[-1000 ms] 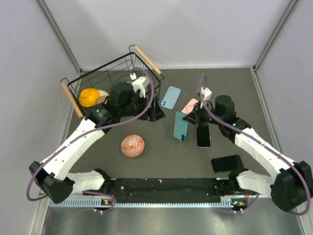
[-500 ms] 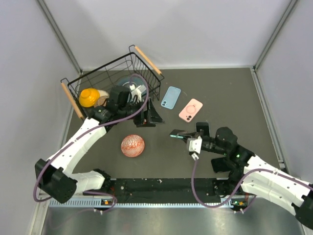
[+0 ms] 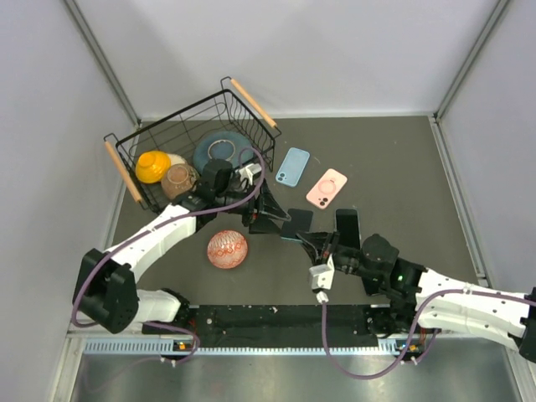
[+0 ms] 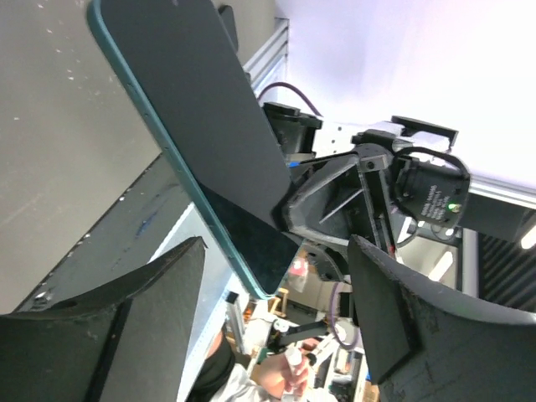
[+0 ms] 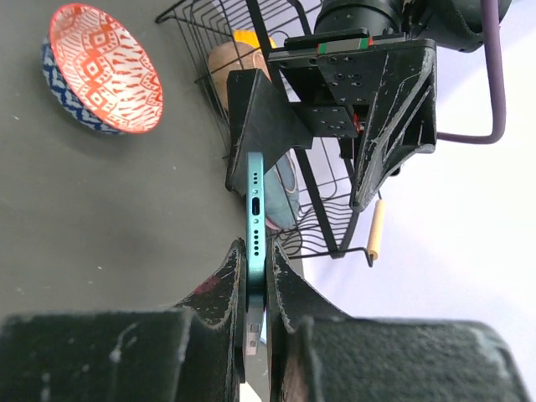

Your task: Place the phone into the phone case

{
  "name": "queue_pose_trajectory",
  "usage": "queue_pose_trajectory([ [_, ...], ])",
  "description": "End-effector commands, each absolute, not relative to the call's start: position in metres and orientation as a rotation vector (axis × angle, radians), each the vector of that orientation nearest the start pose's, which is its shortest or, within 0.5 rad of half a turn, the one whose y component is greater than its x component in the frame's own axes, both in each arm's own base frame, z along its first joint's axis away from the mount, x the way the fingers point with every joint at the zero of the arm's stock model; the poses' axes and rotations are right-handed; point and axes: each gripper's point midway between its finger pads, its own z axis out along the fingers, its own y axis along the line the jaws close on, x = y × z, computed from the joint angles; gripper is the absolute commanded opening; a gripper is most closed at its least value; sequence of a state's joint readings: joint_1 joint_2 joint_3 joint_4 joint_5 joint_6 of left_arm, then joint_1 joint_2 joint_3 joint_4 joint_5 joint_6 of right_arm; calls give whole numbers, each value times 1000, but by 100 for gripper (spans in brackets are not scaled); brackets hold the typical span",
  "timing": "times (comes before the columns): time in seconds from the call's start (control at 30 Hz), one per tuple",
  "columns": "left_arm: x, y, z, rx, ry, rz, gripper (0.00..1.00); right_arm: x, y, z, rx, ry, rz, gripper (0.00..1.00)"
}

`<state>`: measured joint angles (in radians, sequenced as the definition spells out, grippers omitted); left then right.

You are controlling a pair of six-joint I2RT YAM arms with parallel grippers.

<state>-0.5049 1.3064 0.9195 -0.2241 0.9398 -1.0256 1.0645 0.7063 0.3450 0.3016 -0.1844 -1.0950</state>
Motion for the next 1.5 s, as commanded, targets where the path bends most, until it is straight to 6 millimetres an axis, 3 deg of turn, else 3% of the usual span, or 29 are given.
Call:
queue_pose_trajectory([
  [0.0,190,-300,244,35,2478,-1937,72,170,280,261,-1358,551,-16,0],
  [0.33,187,-303,235,-4,2499,-2029,61,170,288,259,-1336,514,-31,0],
  [0.57,187,-306,234,-27,2480,-2114,47,159,294,257,-1349,471,-16,0],
  [0.7,187,-306,235,-31,2469,-2134,28,159,293,251,-1357,484,-11,0],
  [0.77,186,-306,236,-28,2469,-2137,12,160,291,251,-1348,496,-17,2],
  [0.83,187,-306,237,-27,2468,-2138,0,163,289,249,-1329,526,-13,16],
  [0.87,186,-306,238,-22,2469,-2141,0,164,288,248,-1321,538,-9,26],
  [1.07,191,-307,252,42,2393,-2117,0,160,280,235,-1285,660,111,54],
  [1.13,196,-308,259,117,2350,-2069,0,156,278,227,-1259,740,203,58],
  [1.33,221,-301,267,213,2224,-1854,0,140,258,238,-1001,910,515,57],
  [1.37,223,-299,268,218,2210,-1826,0,142,255,238,-959,962,542,58],
  [1.43,230,-294,265,243,2203,-1751,0,167,232,254,-678,1156,561,60],
  [1.47,234,-292,262,233,2212,-1714,0,179,223,238,-629,1293,511,61],
])
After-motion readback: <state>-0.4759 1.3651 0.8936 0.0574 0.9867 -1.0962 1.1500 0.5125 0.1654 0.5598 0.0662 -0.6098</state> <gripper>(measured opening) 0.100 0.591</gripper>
